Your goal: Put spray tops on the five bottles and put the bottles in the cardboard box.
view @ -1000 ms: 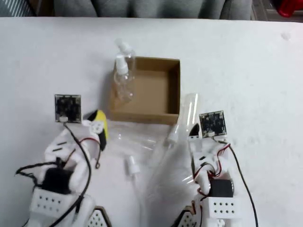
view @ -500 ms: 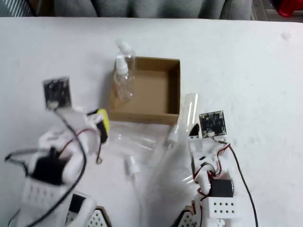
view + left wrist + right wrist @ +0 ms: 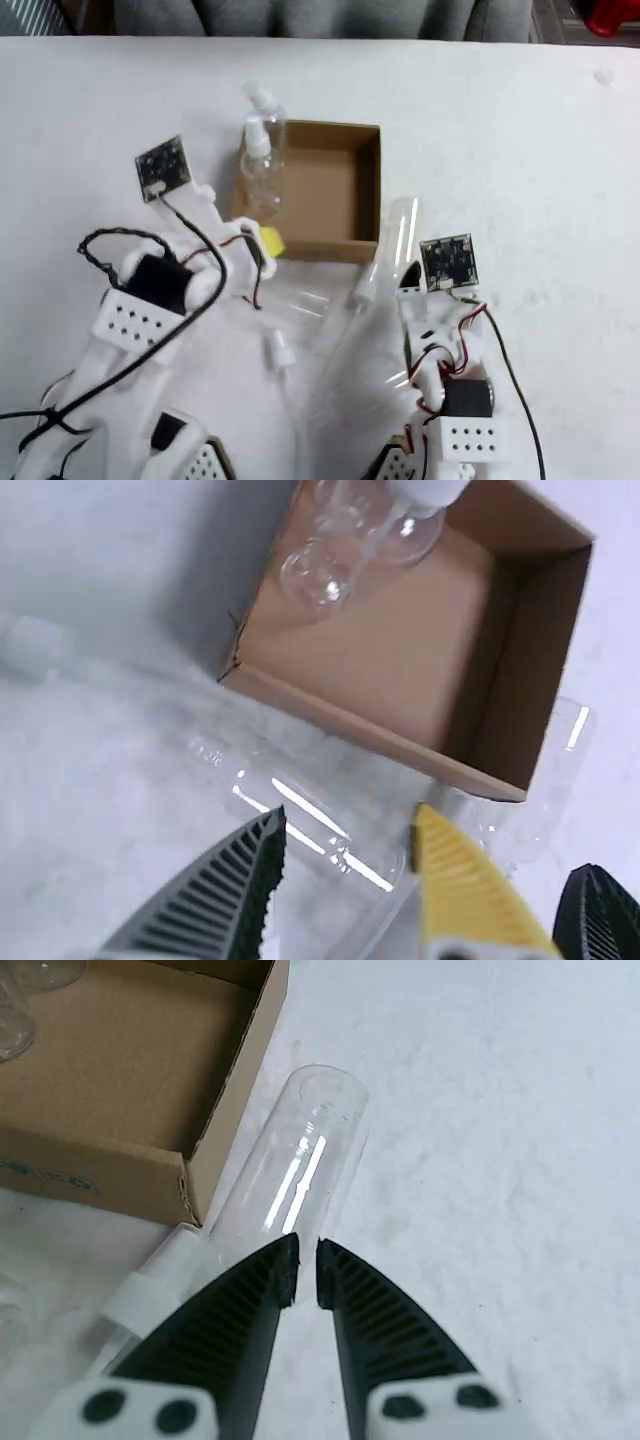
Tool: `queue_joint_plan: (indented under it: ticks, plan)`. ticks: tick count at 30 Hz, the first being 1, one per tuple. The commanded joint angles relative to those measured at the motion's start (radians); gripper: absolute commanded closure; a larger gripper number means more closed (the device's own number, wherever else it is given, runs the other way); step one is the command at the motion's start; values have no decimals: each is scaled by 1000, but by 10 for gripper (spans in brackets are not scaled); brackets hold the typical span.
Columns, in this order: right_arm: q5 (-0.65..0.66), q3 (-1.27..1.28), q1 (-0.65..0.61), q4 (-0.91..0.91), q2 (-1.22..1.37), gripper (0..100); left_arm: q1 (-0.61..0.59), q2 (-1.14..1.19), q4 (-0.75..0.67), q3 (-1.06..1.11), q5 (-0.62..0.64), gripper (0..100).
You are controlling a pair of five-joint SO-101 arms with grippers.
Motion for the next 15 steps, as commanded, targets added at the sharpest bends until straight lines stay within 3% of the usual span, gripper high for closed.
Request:
queue_joint_plan:
  ticks: [1, 5, 15]
  plan:
    - [12, 14, -5, -1, -13, 984, 10, 47, 9, -21, 34, 760]
    - [12, 14, -4, -1, -13, 984, 16, 142, -31, 2, 34, 815]
    - [12, 14, -2, -1, -13, 984, 16, 318, -66, 0, 37, 764]
